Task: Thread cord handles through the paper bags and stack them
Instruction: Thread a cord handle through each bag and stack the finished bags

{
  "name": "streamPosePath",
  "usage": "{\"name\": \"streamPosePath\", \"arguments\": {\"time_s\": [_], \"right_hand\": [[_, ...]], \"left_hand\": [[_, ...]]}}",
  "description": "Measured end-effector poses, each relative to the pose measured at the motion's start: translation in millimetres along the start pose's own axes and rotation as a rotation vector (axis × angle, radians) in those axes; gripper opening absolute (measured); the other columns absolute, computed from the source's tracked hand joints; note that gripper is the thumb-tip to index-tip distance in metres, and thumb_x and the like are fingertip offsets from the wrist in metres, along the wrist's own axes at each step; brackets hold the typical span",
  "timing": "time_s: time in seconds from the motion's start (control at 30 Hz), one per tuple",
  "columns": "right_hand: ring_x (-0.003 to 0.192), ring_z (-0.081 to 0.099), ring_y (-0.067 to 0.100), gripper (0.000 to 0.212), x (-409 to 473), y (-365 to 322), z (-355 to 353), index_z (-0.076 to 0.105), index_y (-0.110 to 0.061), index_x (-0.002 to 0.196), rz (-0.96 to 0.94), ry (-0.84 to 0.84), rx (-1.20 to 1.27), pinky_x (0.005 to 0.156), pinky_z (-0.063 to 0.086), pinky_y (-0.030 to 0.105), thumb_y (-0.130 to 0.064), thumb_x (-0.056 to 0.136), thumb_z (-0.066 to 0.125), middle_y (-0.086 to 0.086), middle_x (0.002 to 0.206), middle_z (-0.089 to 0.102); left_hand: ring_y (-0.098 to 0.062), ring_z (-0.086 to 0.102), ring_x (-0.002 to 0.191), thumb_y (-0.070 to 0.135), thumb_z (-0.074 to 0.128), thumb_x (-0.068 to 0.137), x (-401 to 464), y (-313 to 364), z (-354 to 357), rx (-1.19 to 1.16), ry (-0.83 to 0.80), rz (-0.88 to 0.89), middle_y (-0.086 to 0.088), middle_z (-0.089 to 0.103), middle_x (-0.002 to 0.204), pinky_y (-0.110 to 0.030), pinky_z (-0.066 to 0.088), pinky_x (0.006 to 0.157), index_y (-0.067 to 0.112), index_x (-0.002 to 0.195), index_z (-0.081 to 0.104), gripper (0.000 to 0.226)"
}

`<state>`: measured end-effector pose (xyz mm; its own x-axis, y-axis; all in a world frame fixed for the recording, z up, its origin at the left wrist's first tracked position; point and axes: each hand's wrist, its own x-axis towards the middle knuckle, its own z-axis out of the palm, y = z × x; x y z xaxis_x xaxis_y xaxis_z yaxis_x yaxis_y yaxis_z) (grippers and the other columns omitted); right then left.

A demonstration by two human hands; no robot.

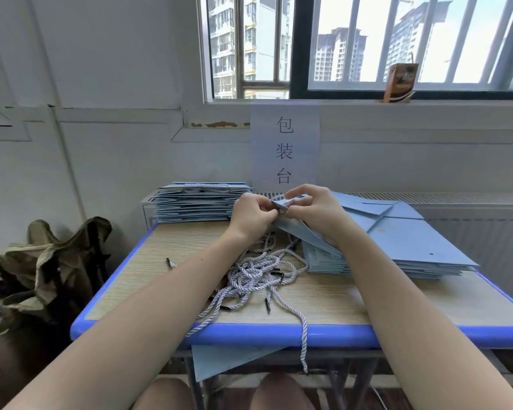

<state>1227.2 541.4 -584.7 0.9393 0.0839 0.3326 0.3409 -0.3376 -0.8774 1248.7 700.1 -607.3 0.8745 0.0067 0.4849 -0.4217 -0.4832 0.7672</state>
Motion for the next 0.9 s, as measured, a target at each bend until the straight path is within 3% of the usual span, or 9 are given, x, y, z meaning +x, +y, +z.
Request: {"name": "streamPosePath", "arguments": {"time_s": [0.17,0.3,0.4,0.5,0.67,0.9], "right_hand": [[0.076,0.065,0.016,0.023,3.7,2.2,-1.4,0.072,-0.015,0.102,0.018,0.033,-0.011,0.074,0.053,0.03,-0.006,0.08,0.075,0.004,0.087,0.076],[0.074,0.064,0.016,0.022,5.6,3.7,-1.9,0.072,-0.016,0.097,0.022,0.055,0.015,0.068,0.049,0.029,-0.004,0.079,0.073,0.006,0.088,0.076],[0.078,0.066,0.018,0.024,5.3,2.6,-3.7,0.072,-0.015,0.099,0.014,0.081,0.011,0.067,0.048,0.028,-0.002,0.079,0.071,0.007,0.092,0.075],[0.076,0.065,0.014,0.027,3.9,1.3,-4.9,0.071,-0.012,0.105,0.008,0.077,-0.01,0.064,0.049,0.025,-0.001,0.081,0.069,0.005,0.096,0.074],[0.093,0.071,0.02,0.027,2.5,4.9,-2.1,0.072,-0.015,0.105,-0.009,-0.007,-0.079,0.085,0.059,0.036,-0.003,0.081,0.069,0.003,0.096,0.075],[0.09,0.071,0.017,0.028,2.8,5.3,-3.1,0.072,-0.013,0.104,0.006,-0.056,-0.124,0.083,0.059,0.031,-0.009,0.078,0.079,0.0,0.091,0.074]], "left_hand": [[-0.011,0.047,0.052,0.009,0.071,0.08,0.0,0.4,-0.7,0.04,-0.007,0.013,-0.005,0.061,0.057,-0.026,0.041,0.057,0.005,0.076,0.076,0.008],[-0.008,0.047,0.05,0.006,0.071,0.079,1.2,2.6,-3.0,0.007,-0.033,-0.008,0.002,0.057,0.055,-0.021,0.041,0.054,0.013,0.066,0.069,0.015],[-0.003,0.046,0.047,0.001,0.071,0.074,0.4,4.1,-4.0,-0.035,-0.104,-0.012,0.008,0.055,0.052,-0.017,0.037,0.051,0.016,0.06,0.064,0.022],[0.001,0.045,0.046,0.001,0.072,0.074,-1.5,6.0,-5.3,-0.027,-0.214,0.035,0.009,0.057,0.053,-0.017,0.038,0.051,0.008,0.067,0.068,0.011],[-0.009,0.043,0.054,-0.002,0.068,0.076,-6.8,8.7,-6.9,-0.099,-0.347,0.066,-0.001,0.054,0.061,-0.019,0.035,0.051,-0.003,0.076,0.065,0.003],[-0.016,0.041,0.048,0.003,0.064,0.077,-12.4,17.3,-11.5,-0.226,-0.353,0.033,-0.009,0.048,0.057,-0.024,0.034,0.047,-0.005,0.071,0.06,0.011]]}}
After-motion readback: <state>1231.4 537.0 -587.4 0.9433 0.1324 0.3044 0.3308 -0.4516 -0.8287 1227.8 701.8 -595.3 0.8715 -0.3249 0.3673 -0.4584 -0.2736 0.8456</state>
